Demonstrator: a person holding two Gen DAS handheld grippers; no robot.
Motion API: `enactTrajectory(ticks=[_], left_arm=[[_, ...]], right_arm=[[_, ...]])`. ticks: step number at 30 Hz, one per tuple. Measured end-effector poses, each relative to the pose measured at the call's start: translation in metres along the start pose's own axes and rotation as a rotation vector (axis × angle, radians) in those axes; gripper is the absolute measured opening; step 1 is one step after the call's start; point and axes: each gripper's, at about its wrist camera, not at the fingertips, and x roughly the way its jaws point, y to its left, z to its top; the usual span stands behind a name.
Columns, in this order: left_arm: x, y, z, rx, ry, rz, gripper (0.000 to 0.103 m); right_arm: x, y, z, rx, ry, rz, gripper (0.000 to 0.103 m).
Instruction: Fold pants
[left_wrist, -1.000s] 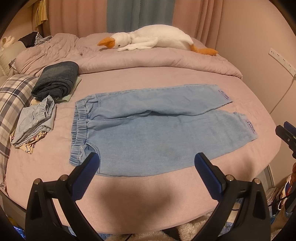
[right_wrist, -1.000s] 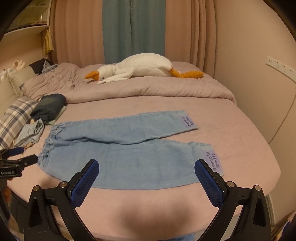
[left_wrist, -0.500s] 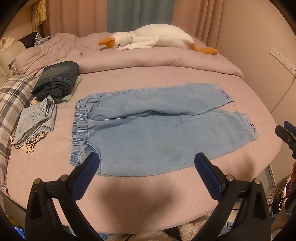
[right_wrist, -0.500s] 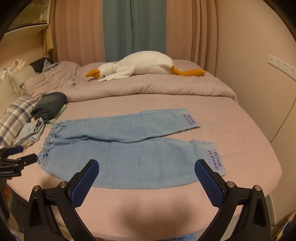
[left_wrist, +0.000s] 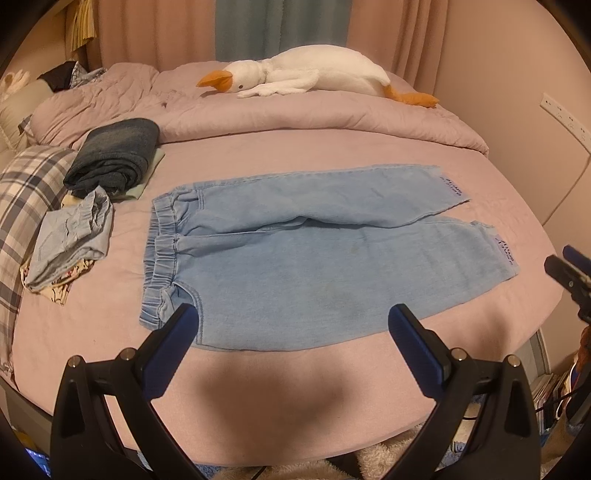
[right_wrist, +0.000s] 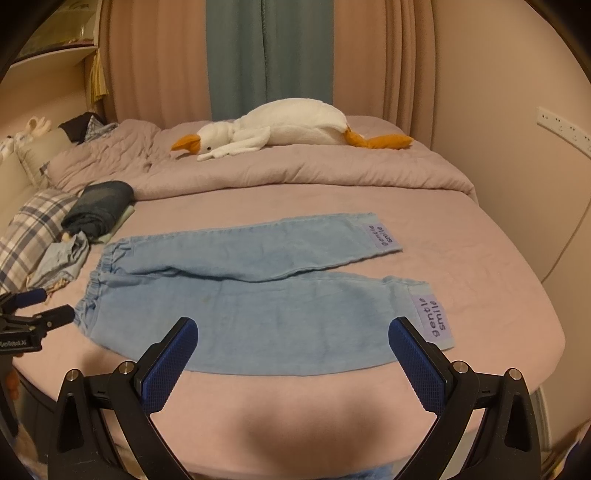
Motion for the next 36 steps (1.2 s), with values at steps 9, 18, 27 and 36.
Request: enactTrajectory(ticks=[9,18,27,36], left_arm=[[0.061,0.075,-0.025,-0.357,0.066,0.003,0.102],[0.111,0.151,-0.066,-0.672,0.116,0.017,0.1],[0.124,0.159,-0.044,-0.662,0.101,0.096,0.043],[0.094,0.161,-0.066,-0.604,0.051,0.068,0.028]], right_arm=[[0.042,0.017,-0.015,-0.079,0.067,0.073,0.102],[0.127,0.132,-0.062,-0.481,0.194,0.339,0.102],[0.17,0.219,-0.058,-0.797,0.073,0.395,0.076],[0.18,0.257,-0.014,-0.842,0.035,0.417,0.009]])
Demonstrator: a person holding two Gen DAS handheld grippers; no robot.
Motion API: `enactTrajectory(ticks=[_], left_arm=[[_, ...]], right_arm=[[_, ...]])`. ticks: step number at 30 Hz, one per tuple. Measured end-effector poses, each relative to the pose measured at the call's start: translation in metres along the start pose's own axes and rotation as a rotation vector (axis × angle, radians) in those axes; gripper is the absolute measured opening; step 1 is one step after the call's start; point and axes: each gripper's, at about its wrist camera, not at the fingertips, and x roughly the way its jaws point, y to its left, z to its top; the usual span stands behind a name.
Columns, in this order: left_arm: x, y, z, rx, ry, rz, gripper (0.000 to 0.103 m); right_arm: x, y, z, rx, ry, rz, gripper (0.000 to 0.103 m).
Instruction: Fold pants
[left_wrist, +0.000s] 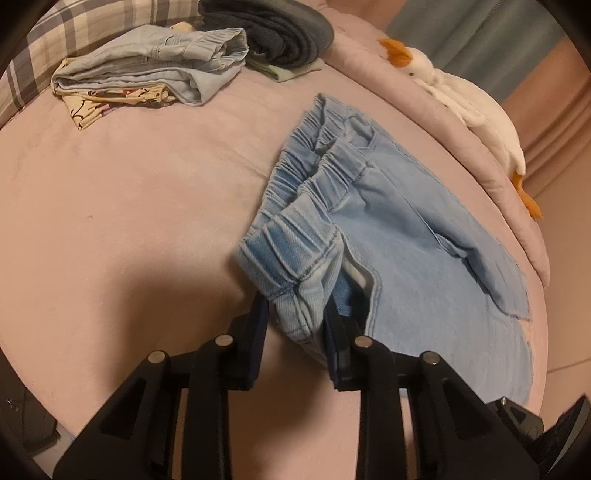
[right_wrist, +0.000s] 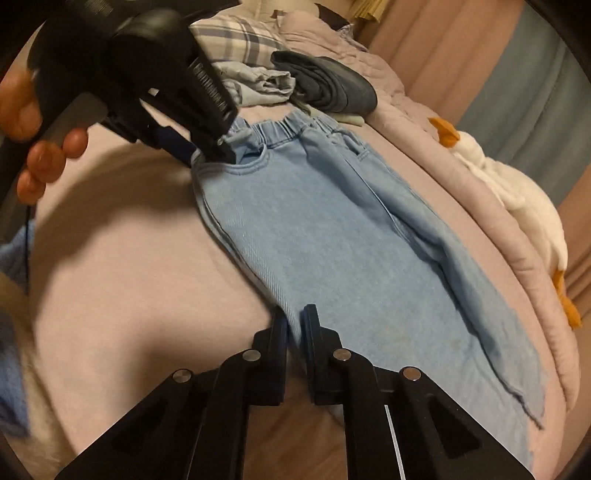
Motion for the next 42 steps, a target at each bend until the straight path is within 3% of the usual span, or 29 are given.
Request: enactTrajectory(ticks=[2,5,7,8,12,15,18,21,22,25,27,32,37,42], left_arm=[[0.006,0.001,-0.002,0.012,0.017,0.015,0.029],[0.007,0.004,-0.002,0.023,0.052,0.039,0.04],[-0.005,0.003,-0.002,0.069,0.045,0.089,0.063],[-0.01,0.004,-0.001,0.083,0.032,0.101,0.066],[-0.035,-0.005,-0.004,0.169,-0.049,0.14,0.066],[-0.028,-0.034,-0.006,0.288,-0.079,0.104,0.065],[-0.008,-0.07,-0.022,0.481,-0.086,0.083,0.066],[0.032,-0.09,-0.041,0.681,0.018,0.195,0.066],[0.035,-0.092,-0.043,0.708,0.02,0.203,0.066],[0.031,-0.093,-0.018,0.701,0.041,0.117,0.067],[0.027,-0.092,0.013,0.658,-0.008,0.096,0.069],[0.046,-0.082,0.097,0.559,-0.079,0.124,0.071],[0.079,-0.076,0.153,0.531,-0.045,0.137,0.071],[0.096,-0.073,0.176,0.579,0.018,0.129,0.07]], right_arm=[[-0.006,-0.004,0.005,0.041,-0.007,0.028,0.009],[-0.002,-0.011,0.008,0.069,-0.004,0.058,0.009],[-0.003,-0.009,-0.001,0.1,-0.006,0.081,0.012],[-0.009,-0.013,-0.004,0.147,-0.005,0.109,0.012],[-0.029,-0.043,-0.005,0.329,-0.039,0.252,0.031],[-0.04,-0.06,-0.021,0.418,-0.054,0.205,0.048],[-0.028,-0.081,-0.039,0.475,0.024,0.12,0.049],[-0.001,-0.072,-0.05,0.464,0.184,0.14,0.05],[-0.007,-0.068,-0.05,0.44,0.164,0.133,0.052],[-0.013,-0.072,-0.044,0.401,0.174,0.184,0.052],[-0.015,-0.085,-0.04,0.412,0.143,0.204,0.052],[0.008,-0.143,0.003,0.365,0.079,0.094,0.052],[0.047,-0.195,0.035,0.327,0.016,0.076,0.052],[0.1,-0.219,0.061,0.229,0.096,0.093,0.052]])
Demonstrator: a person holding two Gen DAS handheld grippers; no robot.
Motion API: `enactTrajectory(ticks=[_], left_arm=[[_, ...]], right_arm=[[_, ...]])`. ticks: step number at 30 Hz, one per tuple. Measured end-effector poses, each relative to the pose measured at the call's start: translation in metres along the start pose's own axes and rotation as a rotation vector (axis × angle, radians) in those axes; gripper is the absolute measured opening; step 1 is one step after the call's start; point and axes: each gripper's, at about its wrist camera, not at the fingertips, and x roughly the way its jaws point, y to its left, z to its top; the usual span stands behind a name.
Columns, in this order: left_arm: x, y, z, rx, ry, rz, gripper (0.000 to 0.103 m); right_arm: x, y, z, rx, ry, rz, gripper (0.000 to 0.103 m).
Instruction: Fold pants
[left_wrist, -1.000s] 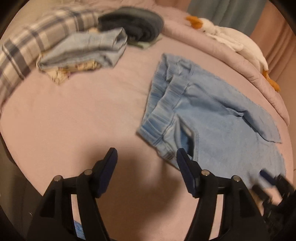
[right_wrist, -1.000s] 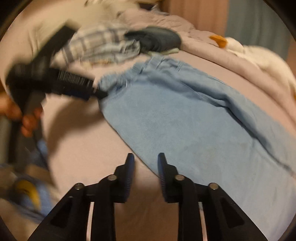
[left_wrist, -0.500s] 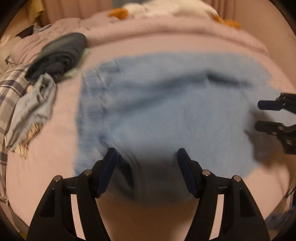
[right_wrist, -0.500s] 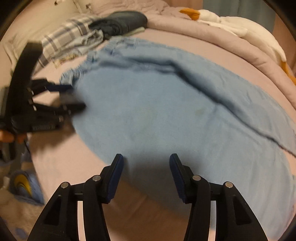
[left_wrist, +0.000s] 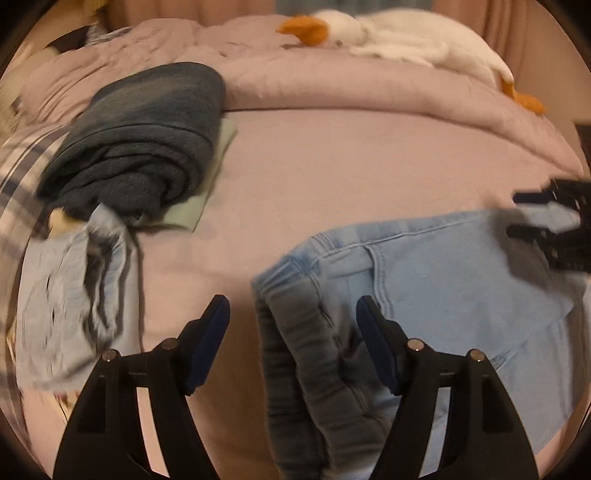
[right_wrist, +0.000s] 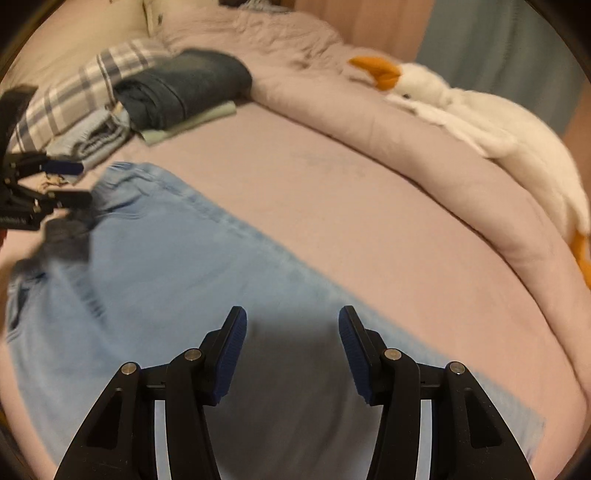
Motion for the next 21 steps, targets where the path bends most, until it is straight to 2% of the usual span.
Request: enactTrajectory(ticks=[3,5,7,9,12,14,15,17,21], left_arm=[[0.014,0.005,0.006,0.029,0.051,-0.033,0.069],[0.023,0.009,0.009,0.021,0.085,-0.061,0.063],[0.036,0.012,0.011,0.01,0.138,-0.105,0.05],[0.044,0.013,0.011,-0.006,0.161,-0.113,0.046],[0.043,0.013,0.013,-0.029,0.162,-0.124,0.04],[0.032,0.011,0.016,-0.028,0.127,-0.108,0.038],[0.026,0.011,0.018,-0.033,0.102,-0.111,0.036],[0.021,0.01,0.02,-0.053,0.062,-0.105,0.036],[0.047,-0.008,0.013,-0.025,0.118,0.004,0.036]], right_arm=[[0.021,-0.011,0.008,-0.04,0.059,0.012,0.052],[0.033,-0.015,0.013,-0.065,0.106,0.041,0.052],[0.048,-0.019,0.015,-0.077,0.163,0.061,0.052],[0.06,-0.025,0.016,-0.07,0.21,0.09,0.052],[0.064,-0.034,0.016,-0.019,0.235,0.157,0.052],[0.061,-0.031,0.016,-0.031,0.241,0.184,0.037],[0.057,-0.025,0.016,-0.065,0.235,0.195,0.014],[0.047,-0.008,0.015,-0.16,0.215,0.141,0.009],[0.032,-0.006,0.015,-0.185,0.128,0.01,0.005]])
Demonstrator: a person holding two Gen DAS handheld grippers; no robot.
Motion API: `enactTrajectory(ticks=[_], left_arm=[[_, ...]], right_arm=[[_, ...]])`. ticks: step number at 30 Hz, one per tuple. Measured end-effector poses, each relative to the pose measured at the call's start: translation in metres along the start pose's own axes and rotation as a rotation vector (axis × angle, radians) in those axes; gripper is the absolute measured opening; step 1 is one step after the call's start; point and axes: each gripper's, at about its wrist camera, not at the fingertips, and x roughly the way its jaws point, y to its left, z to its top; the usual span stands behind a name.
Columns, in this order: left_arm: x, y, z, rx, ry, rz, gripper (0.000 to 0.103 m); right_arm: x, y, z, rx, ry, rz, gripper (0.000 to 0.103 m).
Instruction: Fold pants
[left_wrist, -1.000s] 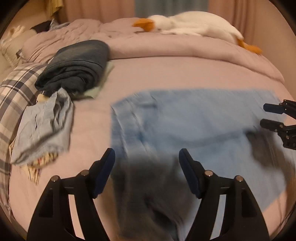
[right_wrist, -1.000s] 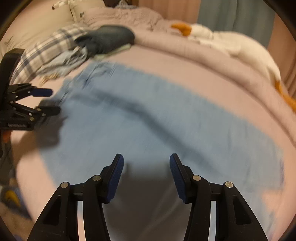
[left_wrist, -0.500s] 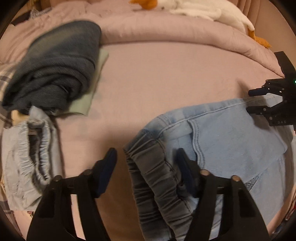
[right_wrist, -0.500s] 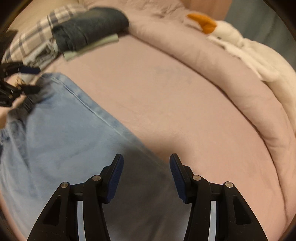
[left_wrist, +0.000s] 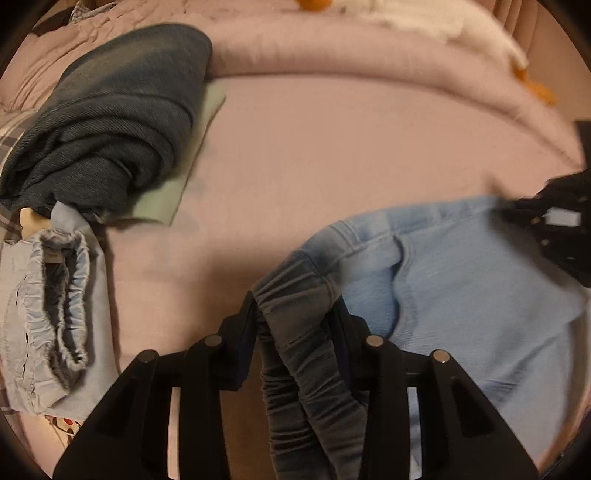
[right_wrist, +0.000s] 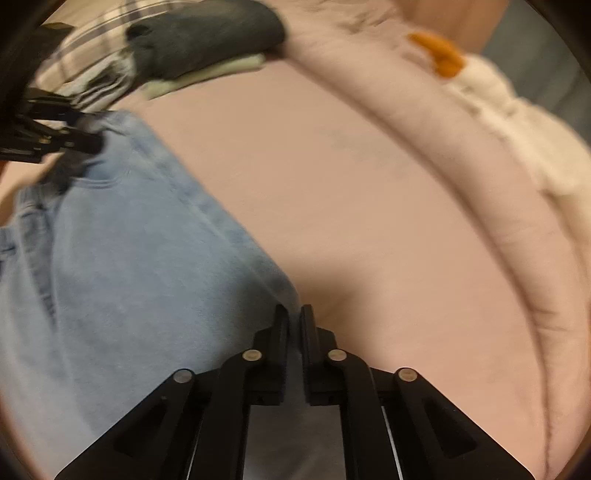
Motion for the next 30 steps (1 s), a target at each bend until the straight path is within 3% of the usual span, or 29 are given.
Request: enactTrajectory(ticks=[3,6,10,18,22,25,28,30], left_arm=[[-0.011,0.002,-0.003,-0.034,-0.034,-0.014,0.036],[-0.043,0.006,-0.014,-0.03,-0.109,-0.047,0.036],[-0.09,0.008,-0.032,0.01,-0.208,-0.048,0.036],[-0.156,-0.006,-0.093,0.112,-0.37,-0.07,0.037],[-0.152,-0.008,-0.145,0.116,-0.333,-0.071,0.04],[-0.137,-0.004,-0.178,0.092,-0.261,-0.017,0.04],[-0.121,0.014,-0.211,-0.041,-0.162,-0.011,0.037],[-0.119,0.029,-0.23,-0.179,-0.136,-0.082,0.036]], right_arm=[[0.024,0.017,0.002,-0.024,0.073,-0.075,0.005],[0.015,0.023,0.005,-0.015,0.062,-0.13,0.006],[-0.032,0.018,-0.003,0.042,-0.056,-0.151,0.006],[-0.143,0.064,-0.026,0.06,-0.286,-0.269,0.006],[-0.176,0.077,-0.048,0.04,-0.358,-0.259,0.006],[-0.183,0.109,-0.079,-0.027,-0.338,-0.24,0.006],[-0.174,0.14,-0.098,-0.109,-0.29,-0.225,0.006],[-0.164,0.156,-0.111,-0.118,-0.245,-0.196,0.006]])
